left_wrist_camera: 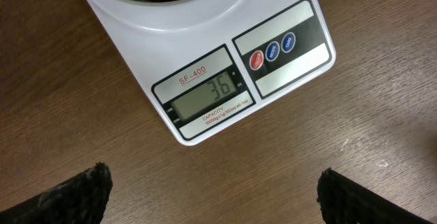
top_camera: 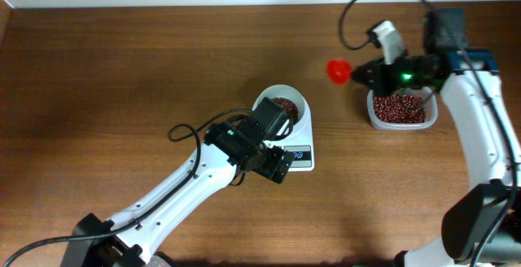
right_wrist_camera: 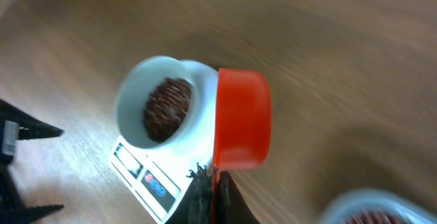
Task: Scoop item into bowl and weigh 50g on scale
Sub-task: 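Move the empty red scoop with the right gripper back to the tub, then dig the red scoop into the beans with the right gripper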
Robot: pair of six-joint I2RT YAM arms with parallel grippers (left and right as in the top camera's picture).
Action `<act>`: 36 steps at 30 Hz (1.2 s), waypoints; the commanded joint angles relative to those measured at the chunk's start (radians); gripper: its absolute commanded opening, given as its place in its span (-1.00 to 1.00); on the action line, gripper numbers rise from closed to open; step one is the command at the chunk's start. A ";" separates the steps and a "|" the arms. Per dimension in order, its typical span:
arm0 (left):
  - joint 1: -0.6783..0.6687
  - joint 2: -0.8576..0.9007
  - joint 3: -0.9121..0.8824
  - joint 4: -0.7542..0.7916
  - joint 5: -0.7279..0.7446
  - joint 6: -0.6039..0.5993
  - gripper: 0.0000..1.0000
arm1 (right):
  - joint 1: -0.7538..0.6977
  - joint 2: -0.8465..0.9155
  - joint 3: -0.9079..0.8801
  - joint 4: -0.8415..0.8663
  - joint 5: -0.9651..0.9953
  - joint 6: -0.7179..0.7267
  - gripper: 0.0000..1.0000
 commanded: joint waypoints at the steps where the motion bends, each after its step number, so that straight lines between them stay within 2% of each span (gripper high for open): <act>1: -0.001 0.007 0.019 0.001 -0.010 -0.012 0.98 | -0.085 0.003 0.024 -0.050 0.116 0.016 -0.92; 7: -0.001 0.007 0.019 0.001 -0.010 -0.012 0.98 | -0.135 0.042 0.015 -0.132 0.480 0.016 -0.92; 13: -0.001 0.007 0.019 0.001 -0.010 -0.012 0.98 | -0.135 0.094 0.011 -0.132 0.608 0.024 -0.92; 18: -0.001 0.007 0.019 0.001 -0.010 -0.012 0.98 | -0.135 0.179 0.011 -0.132 0.582 0.105 -0.92; 26: -0.001 0.007 0.019 0.001 -0.010 -0.012 0.98 | -0.157 0.217 0.013 -0.156 0.335 0.116 -0.92; 30: -0.001 0.007 0.019 0.001 -0.010 -0.012 0.98 | -0.224 0.217 0.013 -0.165 0.196 0.116 -0.92; 36: -0.001 0.007 0.019 0.001 -0.010 -0.012 0.98 | -0.340 0.217 0.013 -0.200 0.190 0.116 -0.92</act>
